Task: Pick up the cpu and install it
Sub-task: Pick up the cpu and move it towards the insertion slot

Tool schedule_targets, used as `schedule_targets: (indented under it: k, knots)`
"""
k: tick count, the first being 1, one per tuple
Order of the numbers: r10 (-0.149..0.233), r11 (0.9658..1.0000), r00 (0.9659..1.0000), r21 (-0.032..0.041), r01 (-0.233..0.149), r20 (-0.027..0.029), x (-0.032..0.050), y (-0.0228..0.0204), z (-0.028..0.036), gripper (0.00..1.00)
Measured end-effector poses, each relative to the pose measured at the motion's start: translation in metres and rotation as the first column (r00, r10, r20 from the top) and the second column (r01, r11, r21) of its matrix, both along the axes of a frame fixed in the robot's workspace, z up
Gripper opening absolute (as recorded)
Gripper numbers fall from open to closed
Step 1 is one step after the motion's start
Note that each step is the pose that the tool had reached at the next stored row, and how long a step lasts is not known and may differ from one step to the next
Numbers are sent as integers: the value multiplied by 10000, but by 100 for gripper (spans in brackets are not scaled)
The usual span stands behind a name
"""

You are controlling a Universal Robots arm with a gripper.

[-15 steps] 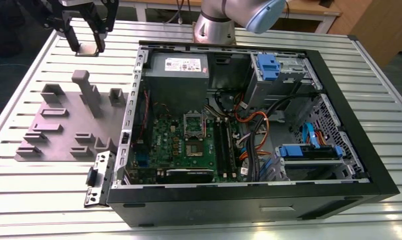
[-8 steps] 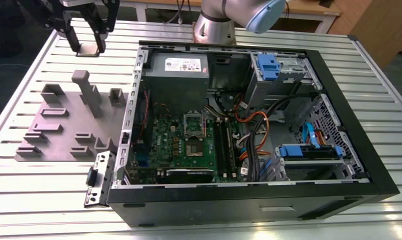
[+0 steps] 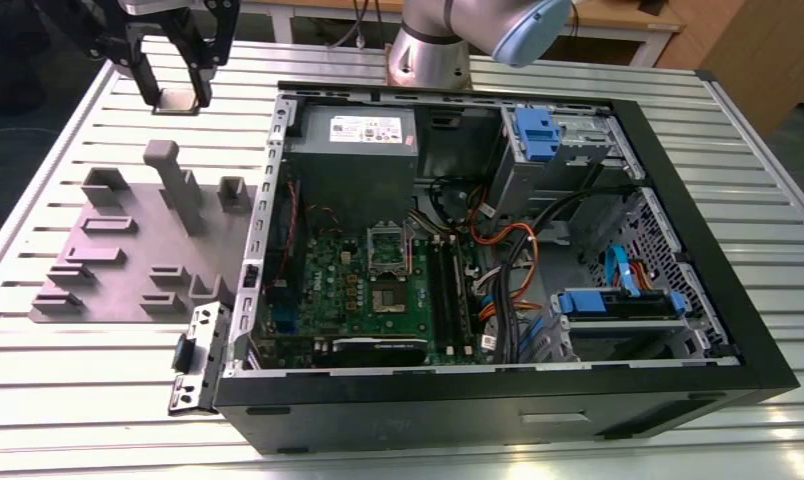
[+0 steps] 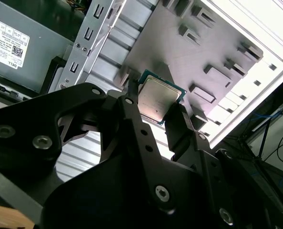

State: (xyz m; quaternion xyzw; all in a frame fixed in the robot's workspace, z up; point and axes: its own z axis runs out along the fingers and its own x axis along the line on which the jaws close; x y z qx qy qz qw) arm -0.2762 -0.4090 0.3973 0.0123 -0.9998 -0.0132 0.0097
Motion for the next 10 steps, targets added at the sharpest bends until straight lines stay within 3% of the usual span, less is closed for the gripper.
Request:
schedule_targets:
  k: [10]
  knots:
    - [0,10000,10000,-1,0,0,25,-19,0,47]
